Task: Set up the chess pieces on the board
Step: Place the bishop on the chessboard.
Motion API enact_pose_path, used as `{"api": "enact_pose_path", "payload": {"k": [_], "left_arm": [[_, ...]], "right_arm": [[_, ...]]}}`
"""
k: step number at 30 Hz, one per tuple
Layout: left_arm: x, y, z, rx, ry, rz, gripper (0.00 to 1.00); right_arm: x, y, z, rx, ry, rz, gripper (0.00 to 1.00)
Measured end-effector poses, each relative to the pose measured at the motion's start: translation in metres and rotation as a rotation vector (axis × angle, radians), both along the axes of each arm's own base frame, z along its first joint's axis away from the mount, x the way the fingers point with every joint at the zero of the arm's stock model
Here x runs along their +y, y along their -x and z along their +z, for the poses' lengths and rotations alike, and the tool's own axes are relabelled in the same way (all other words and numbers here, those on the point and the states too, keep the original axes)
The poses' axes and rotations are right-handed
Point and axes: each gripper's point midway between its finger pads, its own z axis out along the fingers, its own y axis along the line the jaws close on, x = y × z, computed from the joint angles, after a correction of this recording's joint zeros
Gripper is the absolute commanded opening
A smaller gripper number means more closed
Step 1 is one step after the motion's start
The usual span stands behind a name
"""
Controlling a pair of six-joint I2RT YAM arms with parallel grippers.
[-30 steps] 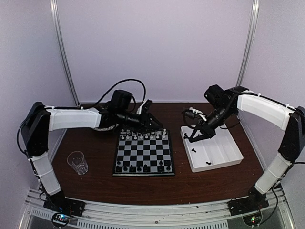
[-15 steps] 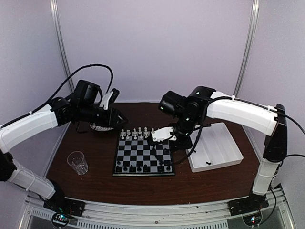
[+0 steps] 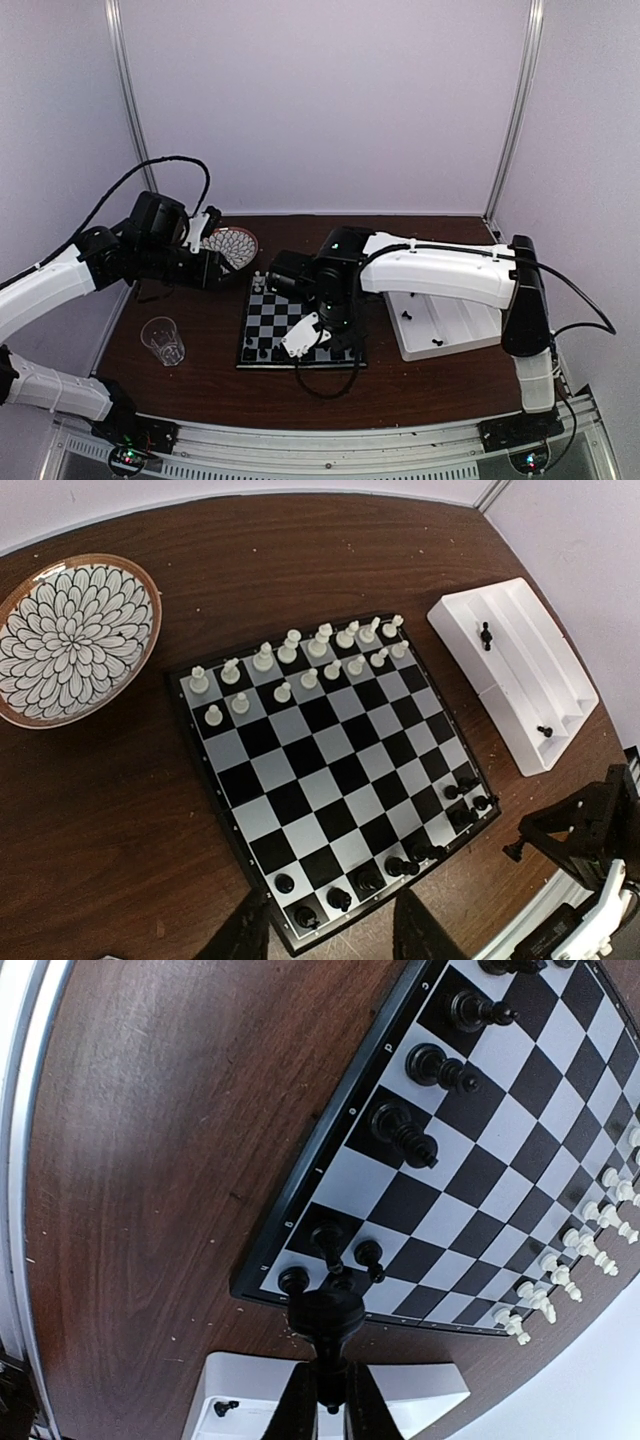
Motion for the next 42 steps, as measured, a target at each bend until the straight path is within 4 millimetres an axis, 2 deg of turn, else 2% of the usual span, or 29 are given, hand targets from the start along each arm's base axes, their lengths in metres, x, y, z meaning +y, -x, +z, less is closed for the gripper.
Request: {"api": "enact_pose_path", "payload": {"k": [15, 34, 42], "left_arm": [[0.009, 0.004, -0.002, -0.019, -0.01, 0.021, 0.43], [0.008, 0.006, -0.015, 0.012, -0.02, 0.011, 0.43], [0.007, 0.005, -0.019, 0.026, -0.025, 0.007, 0.43]], "right_arm": [[0.0, -0.013, -0.026, -0.11, 0.152, 0.113, 0.02], [0.02, -0.026, -0.04, -0.195, 0.154, 0.17, 0.03], [0.021, -0.03, -0.053, -0.208, 0.179, 0.18, 0.05]]}}
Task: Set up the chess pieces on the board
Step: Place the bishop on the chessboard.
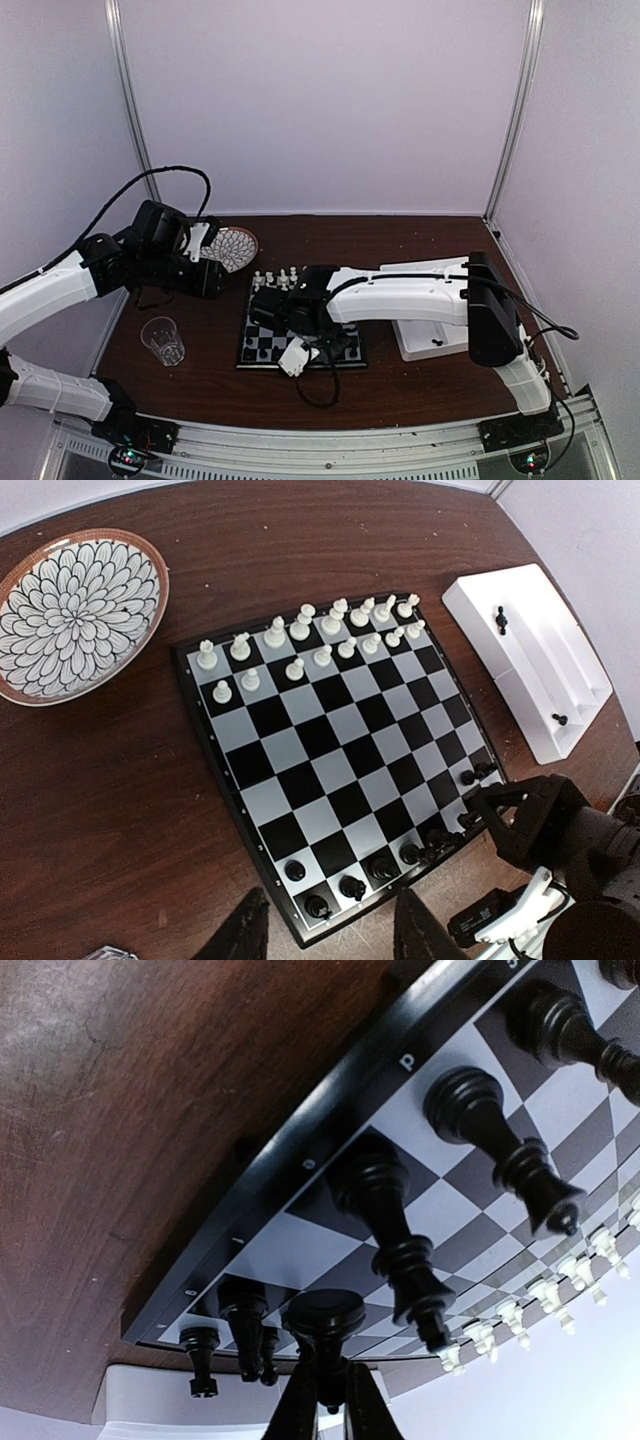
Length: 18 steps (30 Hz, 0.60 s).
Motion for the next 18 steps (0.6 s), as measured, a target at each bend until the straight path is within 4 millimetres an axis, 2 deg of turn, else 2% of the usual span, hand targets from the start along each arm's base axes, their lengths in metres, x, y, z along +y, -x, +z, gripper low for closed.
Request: {"api": "enact_pose_path", "payload": {"k": [18], "left_arm": [[-0.0015, -0.0011, -0.0048, 0.013, -0.006, -0.003, 0.43]], "right_arm": [[-0.0059, -0.003, -0.0105, -0.019, 0.044, 0.012, 0.08]]}}
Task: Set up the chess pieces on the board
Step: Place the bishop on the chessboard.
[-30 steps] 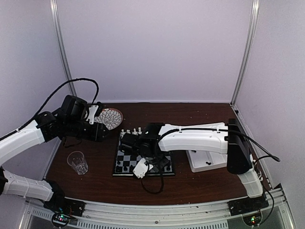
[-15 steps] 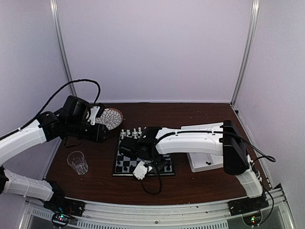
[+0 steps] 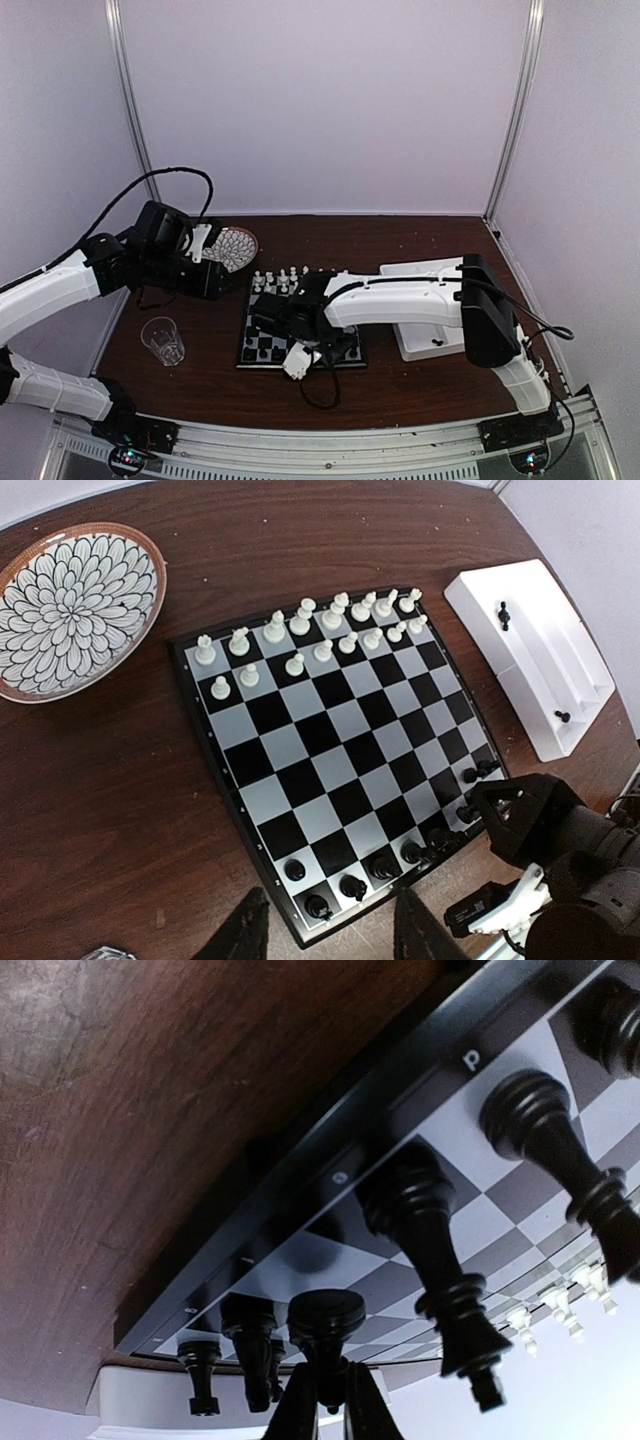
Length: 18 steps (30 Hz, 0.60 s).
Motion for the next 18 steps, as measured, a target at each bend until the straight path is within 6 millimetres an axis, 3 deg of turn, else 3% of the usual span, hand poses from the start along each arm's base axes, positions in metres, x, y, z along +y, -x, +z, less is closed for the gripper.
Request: {"api": "enact_pose_path", "payload": {"k": [10, 18], "left_arm": [[-0.0012, 0.0004, 0.0, 0.004, 0.006, -0.006, 0.43], [-0.0011, -0.0009, -0.0011, 0.009, 0.009, -0.005, 0.43]], "right_arm": [[-0.0001, -0.0023, -0.0055, -0.011, 0.013, 0.0, 0.26], [-0.0001, -0.0029, -0.0051, -0.015, 0.012, -0.002, 0.28]]}}
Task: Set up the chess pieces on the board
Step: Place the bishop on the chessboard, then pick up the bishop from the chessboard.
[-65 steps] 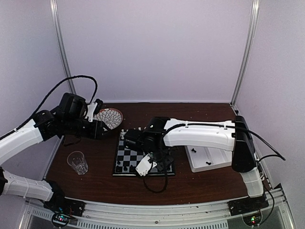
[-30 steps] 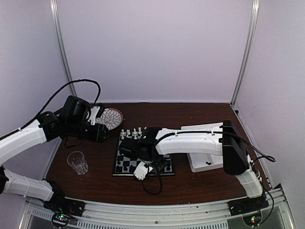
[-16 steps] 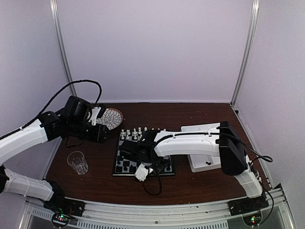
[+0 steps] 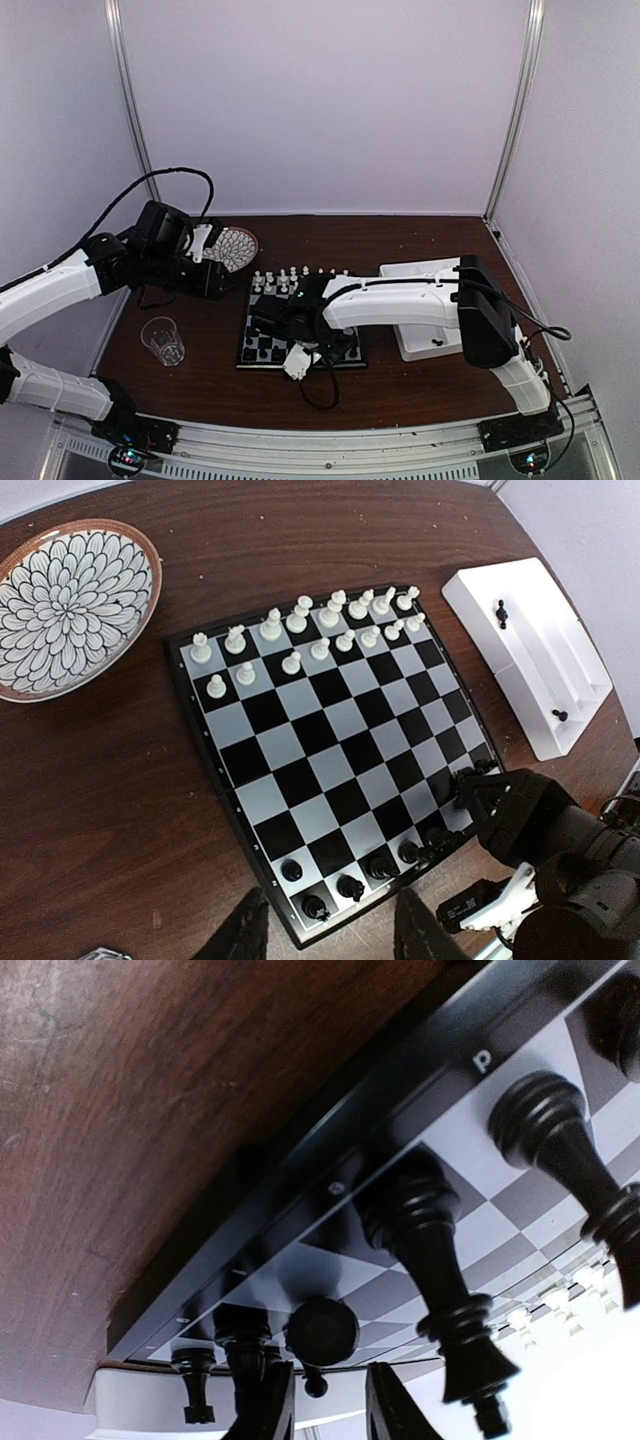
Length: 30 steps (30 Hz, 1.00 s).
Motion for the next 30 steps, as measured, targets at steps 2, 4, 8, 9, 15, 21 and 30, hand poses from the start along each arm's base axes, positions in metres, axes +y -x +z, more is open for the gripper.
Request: {"api": "enact_pose_path", "payload": {"k": [2, 4, 8, 9, 15, 21, 30], "left_arm": [[-0.001, 0.0, -0.002, 0.005, -0.003, -0.001, 0.43], [-0.001, -0.001, -0.004, 0.011, -0.005, -0.002, 0.43], [-0.004, -0.003, -0.007, 0.017, -0.004, -0.006, 0.43], [-0.004, -0.003, -0.007, 0.018, -0.003, -0.008, 0.43], [-0.005, -0.002, -0.006, 0.017, 0.0, -0.01, 0.43], [-0.006, 0.0, -0.002, 0.013, 0.013, -0.018, 0.44], [-0.051, 0.004, 0.001, 0.072, -0.011, -0.132, 0.45]], "right_arm": [[0.0, 0.0, 0.0, 0.001, 0.0, -0.001, 0.28], [0.0, 0.001, 0.001, 0.004, -0.003, -0.004, 0.28], [0.0, 0.002, 0.005, 0.004, -0.014, -0.005, 0.28], [0.0, 0.002, 0.006, 0.004, -0.016, -0.005, 0.28], [0.003, 0.005, 0.026, 0.007, -0.072, -0.014, 0.28], [-0.003, 0.009, 0.087, 0.052, -0.262, -0.063, 0.28], [-0.099, -0.066, 0.158, 0.139, -0.672, -0.51, 0.31]]}}
